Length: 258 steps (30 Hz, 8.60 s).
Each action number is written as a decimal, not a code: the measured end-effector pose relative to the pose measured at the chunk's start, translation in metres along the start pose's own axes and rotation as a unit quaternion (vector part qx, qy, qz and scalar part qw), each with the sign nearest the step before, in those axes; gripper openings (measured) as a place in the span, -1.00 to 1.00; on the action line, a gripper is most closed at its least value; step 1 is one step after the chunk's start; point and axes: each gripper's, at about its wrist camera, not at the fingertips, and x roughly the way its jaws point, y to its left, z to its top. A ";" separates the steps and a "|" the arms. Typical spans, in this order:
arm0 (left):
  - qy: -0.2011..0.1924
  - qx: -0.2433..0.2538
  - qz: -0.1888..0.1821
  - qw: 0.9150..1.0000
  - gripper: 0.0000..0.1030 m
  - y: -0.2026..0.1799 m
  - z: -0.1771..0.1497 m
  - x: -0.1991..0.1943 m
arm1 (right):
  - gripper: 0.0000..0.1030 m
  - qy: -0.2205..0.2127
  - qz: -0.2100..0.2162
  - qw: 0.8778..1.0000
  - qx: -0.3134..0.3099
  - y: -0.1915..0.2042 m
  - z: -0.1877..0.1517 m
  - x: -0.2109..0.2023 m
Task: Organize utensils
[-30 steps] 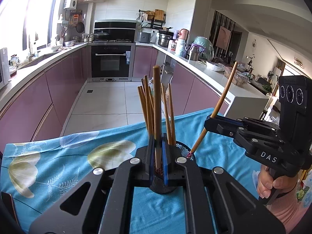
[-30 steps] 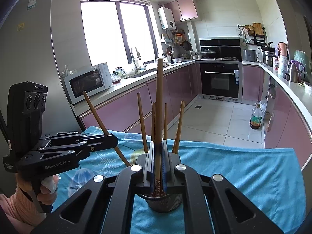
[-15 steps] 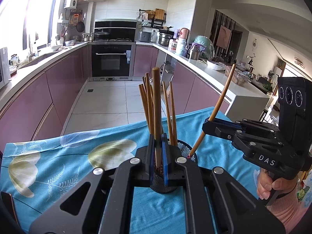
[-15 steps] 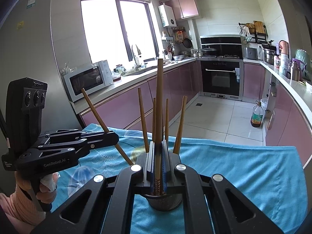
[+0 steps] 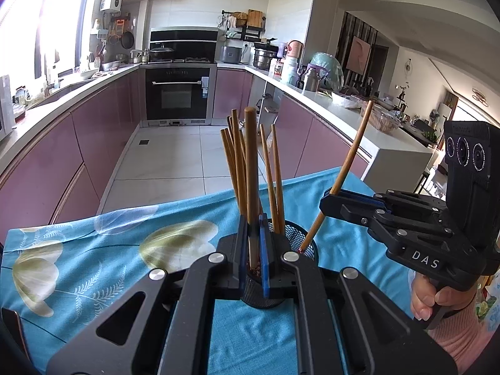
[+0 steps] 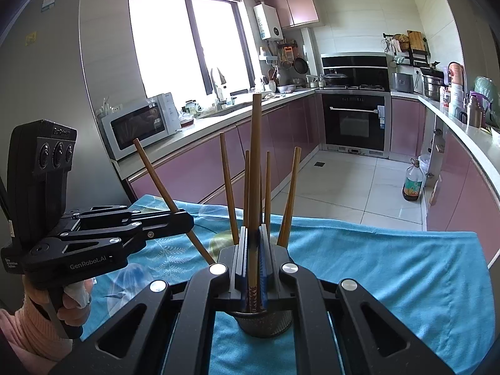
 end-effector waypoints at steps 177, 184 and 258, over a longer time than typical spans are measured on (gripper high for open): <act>-0.028 -0.028 0.064 0.997 0.50 0.002 -0.034 0.004 | -0.15 0.007 -0.053 0.999 0.006 0.002 -0.021 0.008; -0.060 -0.027 0.090 0.994 0.85 0.004 -0.043 -0.019 | 0.15 -0.007 -0.067 0.998 -0.005 0.008 -0.029 -0.003; -0.225 -0.039 0.196 0.954 0.89 0.003 -0.122 -0.109 | 0.88 -0.188 -0.159 0.968 -0.038 0.081 -0.089 -0.066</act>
